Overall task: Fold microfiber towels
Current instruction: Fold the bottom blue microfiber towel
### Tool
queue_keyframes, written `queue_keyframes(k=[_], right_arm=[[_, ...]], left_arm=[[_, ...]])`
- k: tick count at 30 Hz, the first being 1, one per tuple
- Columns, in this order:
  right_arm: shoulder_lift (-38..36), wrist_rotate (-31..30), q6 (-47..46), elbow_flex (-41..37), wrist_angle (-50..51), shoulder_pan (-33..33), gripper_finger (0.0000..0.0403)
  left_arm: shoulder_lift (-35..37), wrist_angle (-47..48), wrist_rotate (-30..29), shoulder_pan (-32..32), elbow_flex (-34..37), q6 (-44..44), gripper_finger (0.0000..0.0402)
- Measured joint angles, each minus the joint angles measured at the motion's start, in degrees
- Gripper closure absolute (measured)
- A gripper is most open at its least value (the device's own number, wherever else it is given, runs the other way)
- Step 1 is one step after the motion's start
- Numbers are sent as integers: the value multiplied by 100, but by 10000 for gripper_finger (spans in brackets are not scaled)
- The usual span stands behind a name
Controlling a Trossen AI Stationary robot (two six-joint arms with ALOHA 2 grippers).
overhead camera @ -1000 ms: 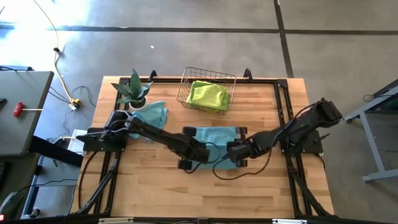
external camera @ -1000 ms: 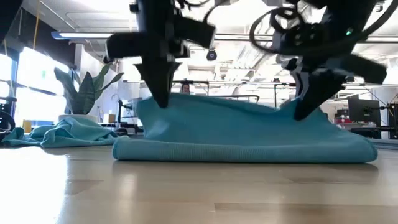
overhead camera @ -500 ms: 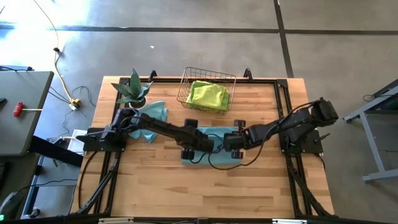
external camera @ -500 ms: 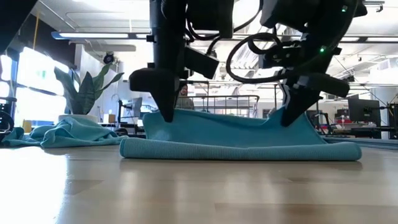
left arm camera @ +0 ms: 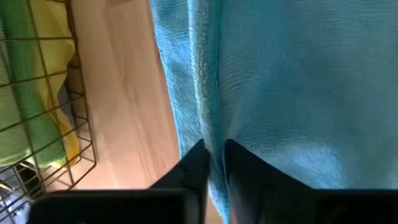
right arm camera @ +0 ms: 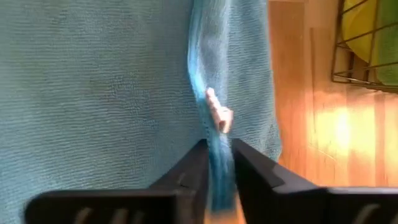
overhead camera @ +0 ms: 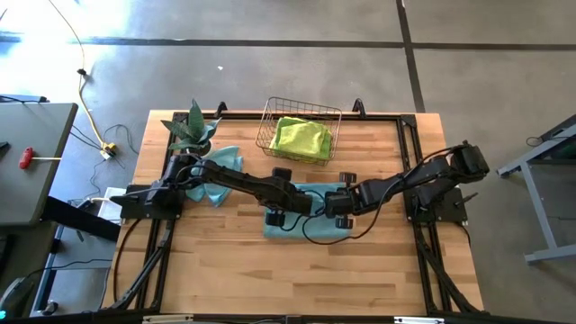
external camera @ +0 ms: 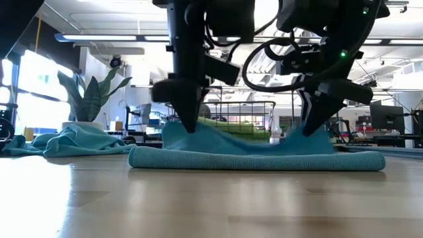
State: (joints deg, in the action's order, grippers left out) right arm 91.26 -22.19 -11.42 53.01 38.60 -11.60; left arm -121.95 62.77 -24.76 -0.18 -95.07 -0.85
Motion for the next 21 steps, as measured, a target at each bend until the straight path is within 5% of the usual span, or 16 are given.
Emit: queue_keyframes(k=[7, 13, 18, 21], right_arm=[[0, -682, 194, 7, 218, 0, 253], [-38, -346, -62, 15, 98, -7, 239], [-51, 947, -420, -11, -219, -223, 251], [-52, 1091, -266, -279, -729, -437, 259]], left_arm=[[-90, 346, -214, 98, 7, 221, 274], [-59, 591, -1025, 102, 7, 611, 246], [48, 643, -286, -96, 7, 464, 258], [87, 347, 295, -301, 2, 171, 267]])
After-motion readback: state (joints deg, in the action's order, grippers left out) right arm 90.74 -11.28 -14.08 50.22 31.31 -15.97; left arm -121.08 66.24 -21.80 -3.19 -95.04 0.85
